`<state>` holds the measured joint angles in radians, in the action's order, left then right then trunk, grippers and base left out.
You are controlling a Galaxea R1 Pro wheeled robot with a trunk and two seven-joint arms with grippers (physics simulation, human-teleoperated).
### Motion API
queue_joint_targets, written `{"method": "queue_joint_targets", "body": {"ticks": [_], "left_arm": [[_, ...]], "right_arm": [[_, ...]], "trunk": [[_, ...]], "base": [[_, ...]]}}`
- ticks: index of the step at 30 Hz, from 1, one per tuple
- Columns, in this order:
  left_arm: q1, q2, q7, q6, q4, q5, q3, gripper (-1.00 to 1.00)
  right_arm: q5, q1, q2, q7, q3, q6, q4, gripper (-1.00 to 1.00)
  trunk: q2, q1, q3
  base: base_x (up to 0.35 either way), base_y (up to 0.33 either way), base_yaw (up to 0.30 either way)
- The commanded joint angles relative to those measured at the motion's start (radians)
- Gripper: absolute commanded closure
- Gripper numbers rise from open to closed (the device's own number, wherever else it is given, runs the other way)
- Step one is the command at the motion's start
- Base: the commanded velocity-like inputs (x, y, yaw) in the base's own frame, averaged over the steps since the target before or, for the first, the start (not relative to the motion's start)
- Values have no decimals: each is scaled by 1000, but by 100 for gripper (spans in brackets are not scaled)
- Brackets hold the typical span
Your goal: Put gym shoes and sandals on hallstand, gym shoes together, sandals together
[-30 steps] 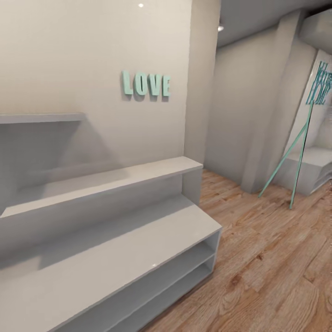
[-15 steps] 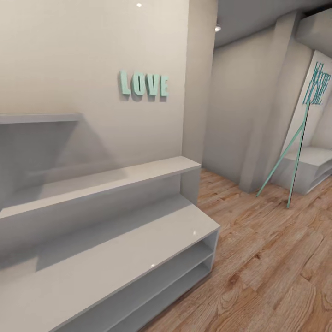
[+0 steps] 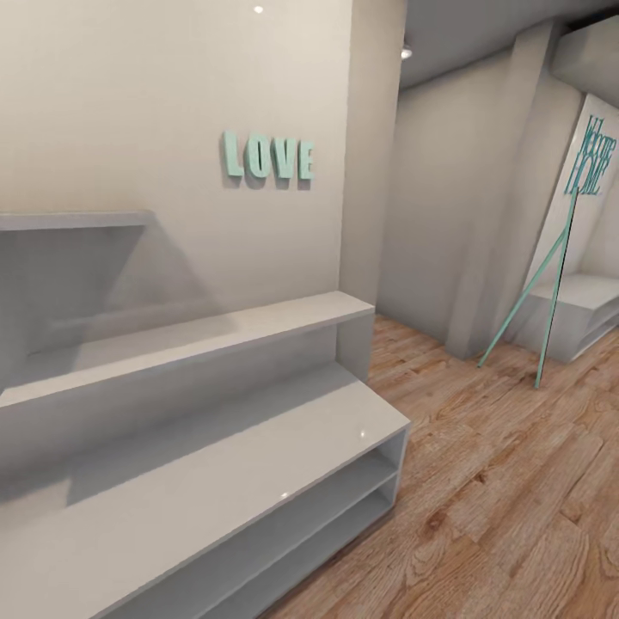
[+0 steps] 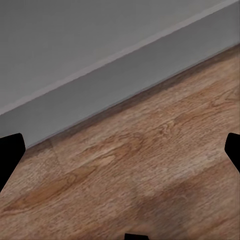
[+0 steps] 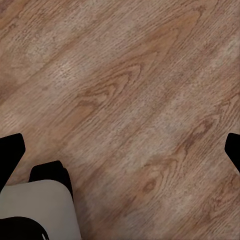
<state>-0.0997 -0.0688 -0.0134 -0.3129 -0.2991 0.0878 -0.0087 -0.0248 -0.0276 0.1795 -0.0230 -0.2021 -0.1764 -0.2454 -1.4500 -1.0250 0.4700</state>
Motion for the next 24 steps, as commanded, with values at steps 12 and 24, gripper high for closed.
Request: {"method": "queue_joint_targets", "body": {"ticks": [12,24], "left_arm": [[0,2,-2,0,0,0,1,-100],[0,4,-3,0,0,0,0,-100]], "right_arm": [[-1,0,0,0,0,0,0,-100],[0,0,0,0,0,0,0,-100]], "trunk": [[0,0,0],[0,0,0]], "base": [[0,0,-1],[0,0,0]]}}
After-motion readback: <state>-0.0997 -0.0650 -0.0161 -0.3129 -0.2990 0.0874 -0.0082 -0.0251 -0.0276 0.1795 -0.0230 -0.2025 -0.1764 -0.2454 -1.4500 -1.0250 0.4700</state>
